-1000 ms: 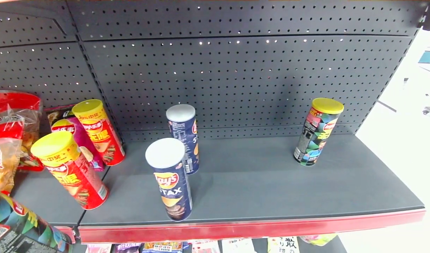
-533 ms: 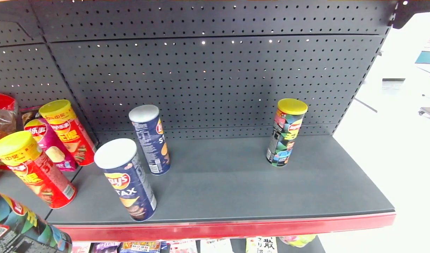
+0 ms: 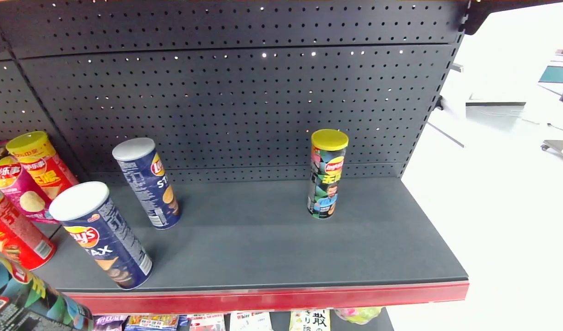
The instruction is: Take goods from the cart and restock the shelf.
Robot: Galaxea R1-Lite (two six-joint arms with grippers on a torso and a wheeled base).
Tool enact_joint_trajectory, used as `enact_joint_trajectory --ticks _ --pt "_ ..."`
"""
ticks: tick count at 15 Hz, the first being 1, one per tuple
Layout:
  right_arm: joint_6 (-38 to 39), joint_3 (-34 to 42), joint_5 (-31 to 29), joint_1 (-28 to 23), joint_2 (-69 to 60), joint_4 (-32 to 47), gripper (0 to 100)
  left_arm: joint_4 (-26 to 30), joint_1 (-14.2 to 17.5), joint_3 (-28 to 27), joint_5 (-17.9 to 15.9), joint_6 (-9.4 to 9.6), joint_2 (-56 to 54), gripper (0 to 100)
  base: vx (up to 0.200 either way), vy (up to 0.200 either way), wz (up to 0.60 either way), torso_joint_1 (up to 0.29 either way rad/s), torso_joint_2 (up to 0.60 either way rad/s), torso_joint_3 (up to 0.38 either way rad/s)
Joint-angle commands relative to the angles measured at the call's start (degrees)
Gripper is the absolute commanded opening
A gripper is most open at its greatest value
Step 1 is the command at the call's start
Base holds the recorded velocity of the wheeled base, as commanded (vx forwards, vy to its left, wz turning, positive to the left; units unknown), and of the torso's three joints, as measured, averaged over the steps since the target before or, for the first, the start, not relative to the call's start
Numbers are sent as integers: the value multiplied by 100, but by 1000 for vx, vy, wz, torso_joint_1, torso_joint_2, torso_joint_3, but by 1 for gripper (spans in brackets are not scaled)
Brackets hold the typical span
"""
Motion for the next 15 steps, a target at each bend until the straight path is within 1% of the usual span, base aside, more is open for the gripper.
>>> enact_joint_trajectory --ticks 1,3,6,7,8,9,10,11,13,14,15 --pt "9 0 3 -2 5 -4 100 -1 -9 8 -4 29 -33 0 0 0 0 0 0 0" --pt "0 0 3 7 5 -4 100 -1 -9 8 23 47 -33 0 0 0 0 0 0 0" --pt "-43 0 -67 -11 -4 -4 100 -9 -88 -124 -48 -15 2 0 0 0 0 0 0 0" --pt "-96 0 -76 -11 -4 -13 100 -1 -97 -168 -83 -164 90 0 0 0 0 0 0 0" --pt "-184 -229 -5 16 84 -65 100 -9 -132 -247 -294 -516 328 0 0 0 0 0 0 0" --pt "-96 -1143 3 25 937 -13 100 -18 -132 -335 -364 -806 521 0 0 0 0 0 0 0" --pt "273 -1881 30 33 1737 -4 100 -45 -132 -352 -355 -885 670 0 0 0 0 0 0 0" --pt "378 -2136 197 130 2238 -4 100 -53 -159 -352 -478 -823 758 0 0 0 0 0 0 0" --pt "194 -1995 865 525 2624 -57 100 -36 -299 -352 -733 -691 1004 0 0 0 0 0 0 0" --pt "203 -1969 935 605 2870 -83 100 -18 -405 -352 -821 -691 1057 0 0 0 0 0 0 0" --pt "176 -1960 1102 824 3389 -268 100 -1 -712 -335 -926 -700 1171 0 0 0 0 0 0 0"
